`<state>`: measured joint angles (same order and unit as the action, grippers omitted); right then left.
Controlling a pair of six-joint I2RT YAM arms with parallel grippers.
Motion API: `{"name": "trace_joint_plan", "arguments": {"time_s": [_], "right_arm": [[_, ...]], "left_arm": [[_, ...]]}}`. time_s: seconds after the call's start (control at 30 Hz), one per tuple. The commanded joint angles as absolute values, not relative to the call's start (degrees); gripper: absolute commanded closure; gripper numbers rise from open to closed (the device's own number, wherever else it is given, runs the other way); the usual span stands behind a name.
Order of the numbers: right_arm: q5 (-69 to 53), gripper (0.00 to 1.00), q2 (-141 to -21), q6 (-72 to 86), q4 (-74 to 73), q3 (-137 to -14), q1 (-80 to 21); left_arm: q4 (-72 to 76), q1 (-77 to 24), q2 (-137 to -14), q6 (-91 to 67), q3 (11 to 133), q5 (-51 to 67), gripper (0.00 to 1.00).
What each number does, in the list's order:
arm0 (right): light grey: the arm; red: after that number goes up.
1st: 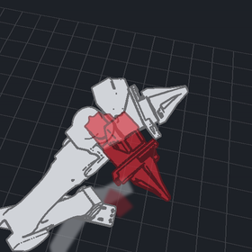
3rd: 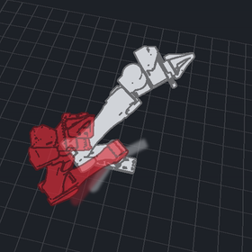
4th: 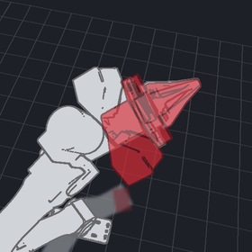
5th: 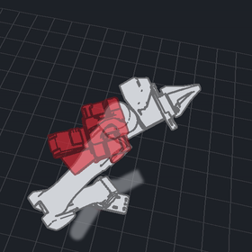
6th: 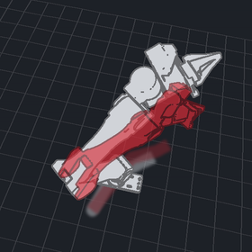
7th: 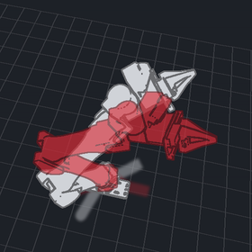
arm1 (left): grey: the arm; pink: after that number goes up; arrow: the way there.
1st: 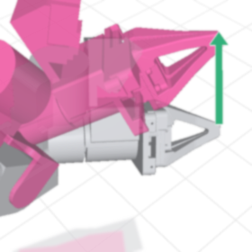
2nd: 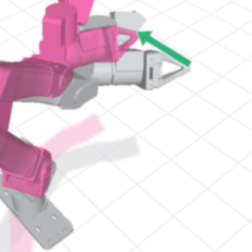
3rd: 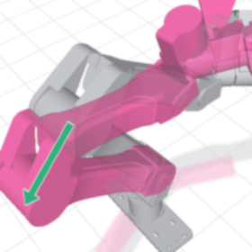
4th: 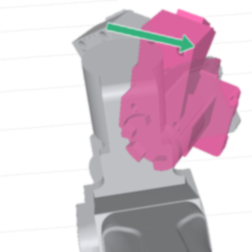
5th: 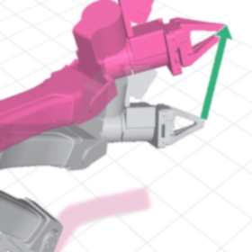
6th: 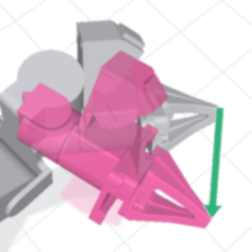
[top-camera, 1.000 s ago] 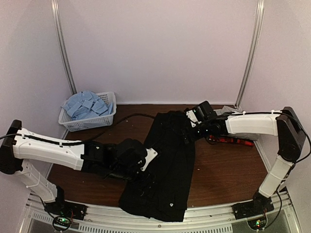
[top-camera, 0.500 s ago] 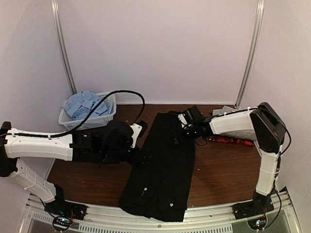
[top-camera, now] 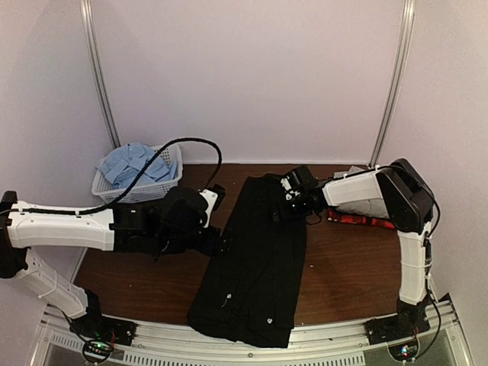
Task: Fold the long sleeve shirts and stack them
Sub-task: Adjust the rectangle-folded shirt at the center of the board.
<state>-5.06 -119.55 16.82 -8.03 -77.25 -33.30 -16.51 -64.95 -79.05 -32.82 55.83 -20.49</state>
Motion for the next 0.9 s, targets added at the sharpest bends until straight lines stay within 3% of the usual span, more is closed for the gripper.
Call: {"name": "trace_joint_plan", "arguments": {"time_s": [0.0,0.5,0.87], "right_arm": [[-5.73,0.00,-122.54,15.88,-9.32,-79.25,-31.47],[4.46,0.00,-128.54,5.89,-10.63,-90.08,-27.97],[-2.79,0.00,-138.22,1.58,-15.86,-105.09,-26.74]], "left_arm": [[-16.62,-62.56,-77.56,-34.03,57.60,-21.43,0.08],[-12.49,-59.14,-79.94,-31.76,52.45,-13.73,0.03],[-10.17,-59.15,-87.17,-33.26,51.96,-9.49,0.04]]}}
